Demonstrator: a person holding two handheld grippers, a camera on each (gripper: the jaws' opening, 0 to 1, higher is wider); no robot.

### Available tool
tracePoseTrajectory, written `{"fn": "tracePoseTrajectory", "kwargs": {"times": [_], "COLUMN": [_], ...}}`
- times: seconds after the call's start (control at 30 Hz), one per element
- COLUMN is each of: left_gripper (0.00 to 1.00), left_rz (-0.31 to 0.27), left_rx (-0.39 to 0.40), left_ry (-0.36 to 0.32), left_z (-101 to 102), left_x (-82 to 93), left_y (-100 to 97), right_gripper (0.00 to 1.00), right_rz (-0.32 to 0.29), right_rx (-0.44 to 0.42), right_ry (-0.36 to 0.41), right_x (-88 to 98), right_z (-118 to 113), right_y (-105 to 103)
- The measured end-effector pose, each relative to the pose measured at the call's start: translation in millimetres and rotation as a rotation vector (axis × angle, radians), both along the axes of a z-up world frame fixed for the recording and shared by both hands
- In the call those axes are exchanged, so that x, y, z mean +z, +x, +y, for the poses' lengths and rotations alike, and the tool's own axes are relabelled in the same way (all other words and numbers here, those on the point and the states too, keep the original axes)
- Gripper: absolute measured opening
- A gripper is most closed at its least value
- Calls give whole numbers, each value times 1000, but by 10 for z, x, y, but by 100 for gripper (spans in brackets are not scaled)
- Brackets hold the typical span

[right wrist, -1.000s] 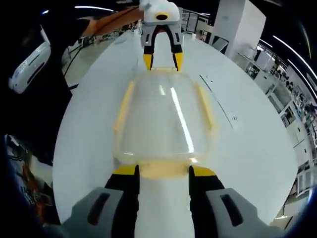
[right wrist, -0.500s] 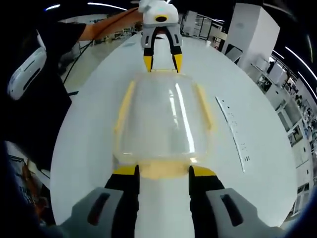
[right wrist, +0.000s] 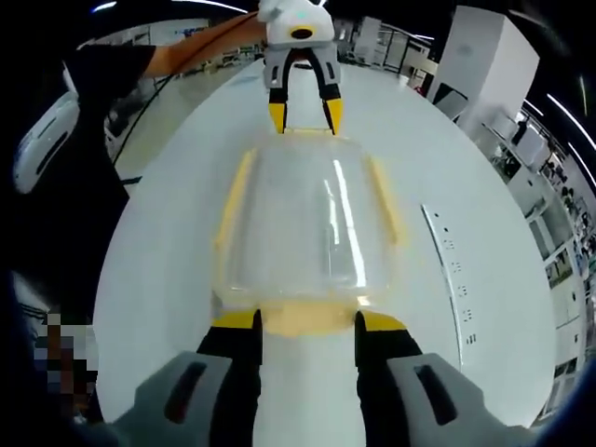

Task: Snap each plastic latch of the storage box into its locked position after aligning the lid with the box until every specified latch is closed and the lid sits flush.

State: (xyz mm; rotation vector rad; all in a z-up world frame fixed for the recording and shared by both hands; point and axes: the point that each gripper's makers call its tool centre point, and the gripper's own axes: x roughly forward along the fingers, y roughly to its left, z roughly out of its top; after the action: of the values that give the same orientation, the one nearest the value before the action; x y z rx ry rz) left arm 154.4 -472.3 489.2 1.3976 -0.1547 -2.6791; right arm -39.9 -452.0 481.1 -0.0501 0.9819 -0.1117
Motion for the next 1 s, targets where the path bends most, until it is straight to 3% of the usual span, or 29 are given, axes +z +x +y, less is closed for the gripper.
{"fn": "tracePoseTrajectory", "kwargs": {"times": [0.43, 1.0], "left_gripper": [39, 37], "left_rz": [-7, 1], "left_rx": [25, 49], "left_ry": [-3, -2], "left_z": [-55, -158], "left_x": [-116, -195], "left_y": [287, 325], "right_gripper": [39, 39], "right_rz": [13, 28], "right_rx": [15, 2], "right_ry": [-5, 6], "right_x": [-93, -197], "right_z": [-63, -133], "right_y": [272, 296]}}
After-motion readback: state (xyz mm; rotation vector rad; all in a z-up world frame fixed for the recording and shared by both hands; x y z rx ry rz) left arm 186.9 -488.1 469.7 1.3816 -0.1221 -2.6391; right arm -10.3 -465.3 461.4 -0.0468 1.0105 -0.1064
